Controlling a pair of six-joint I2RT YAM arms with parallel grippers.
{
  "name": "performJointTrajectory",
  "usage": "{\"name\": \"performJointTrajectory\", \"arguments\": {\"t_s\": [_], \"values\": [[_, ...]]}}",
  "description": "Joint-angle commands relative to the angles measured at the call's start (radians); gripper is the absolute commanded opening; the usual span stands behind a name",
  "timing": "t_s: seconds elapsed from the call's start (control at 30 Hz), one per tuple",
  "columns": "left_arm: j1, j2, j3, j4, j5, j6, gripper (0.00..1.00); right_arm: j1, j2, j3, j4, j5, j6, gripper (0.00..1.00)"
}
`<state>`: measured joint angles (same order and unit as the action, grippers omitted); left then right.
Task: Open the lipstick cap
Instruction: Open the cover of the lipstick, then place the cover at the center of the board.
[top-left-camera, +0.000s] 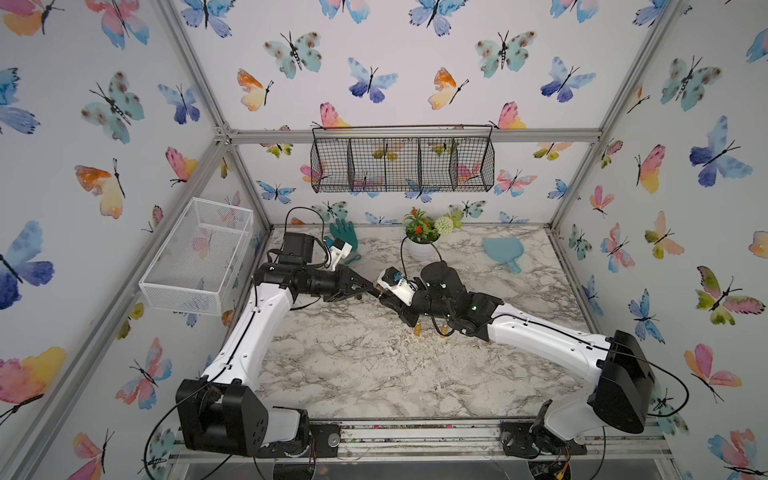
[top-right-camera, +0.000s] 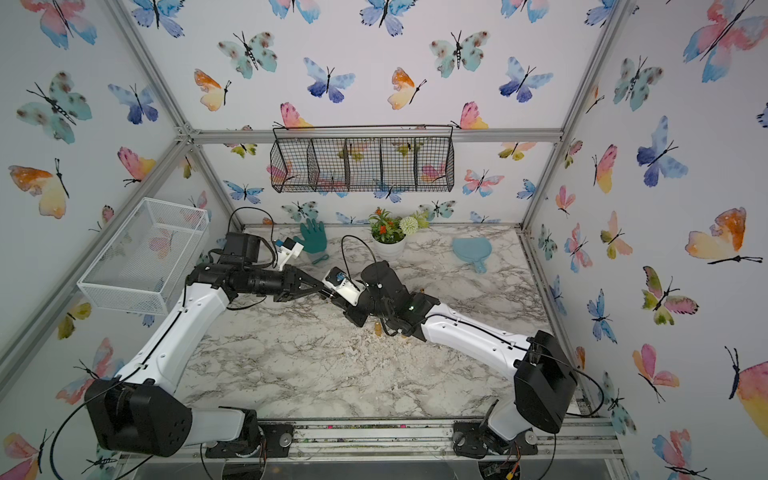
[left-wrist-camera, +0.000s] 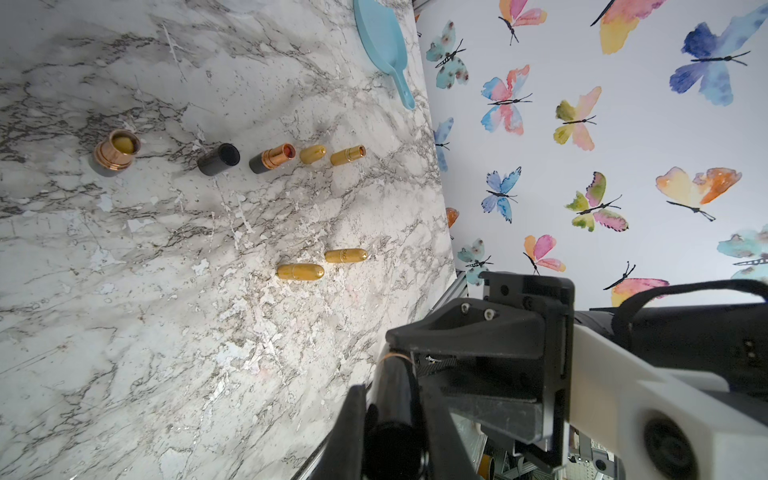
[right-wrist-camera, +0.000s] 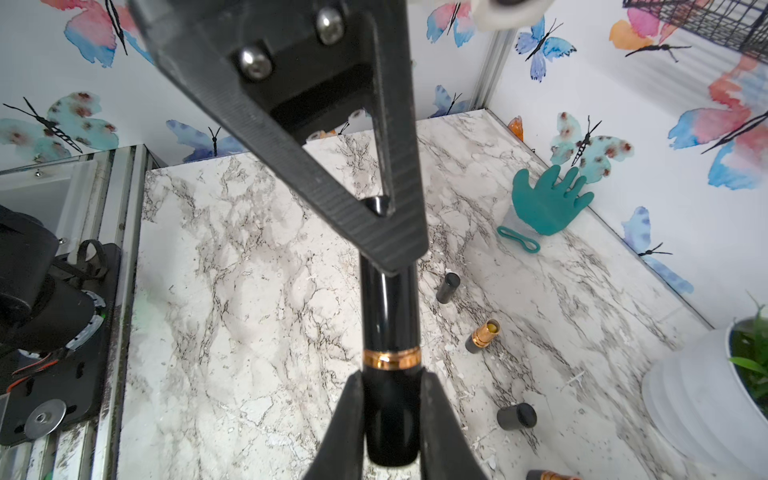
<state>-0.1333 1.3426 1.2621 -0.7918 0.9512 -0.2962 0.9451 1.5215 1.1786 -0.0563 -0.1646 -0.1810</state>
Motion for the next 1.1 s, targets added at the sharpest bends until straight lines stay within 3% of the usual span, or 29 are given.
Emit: {"name": "performJointTrajectory", "arguments": {"t_s": [0.0,0.47,0.63,0.83,1.07], "values": [[0.100,-0.022,0.005,0.052,-0.146,0.001,0.00,-0.030,-0.049,-0.046,-0.204,0.144,0.017,0.03],[0.133,-0.032,-0.025,0.079,-0.154,-0.019,0.00,-0.016,-0.085,-0.059,-0.211,0.143,0.023,0.03],[0.076,-0.063,-0.139,0.088,-0.378,-0.029,0.00,-0.016,-0.109,-0.057,-0.175,0.145,0.032,0.02],[-0.154,-0.035,-0.305,0.182,-0.770,-0.107,0.00,-0.016,-0.108,-0.030,-0.152,0.135,0.035,0.02],[-0.222,0.047,-0.411,0.323,-0.883,-0.144,0.00,-0.016,-0.130,-0.025,-0.128,0.122,0.034,0.03]]}}
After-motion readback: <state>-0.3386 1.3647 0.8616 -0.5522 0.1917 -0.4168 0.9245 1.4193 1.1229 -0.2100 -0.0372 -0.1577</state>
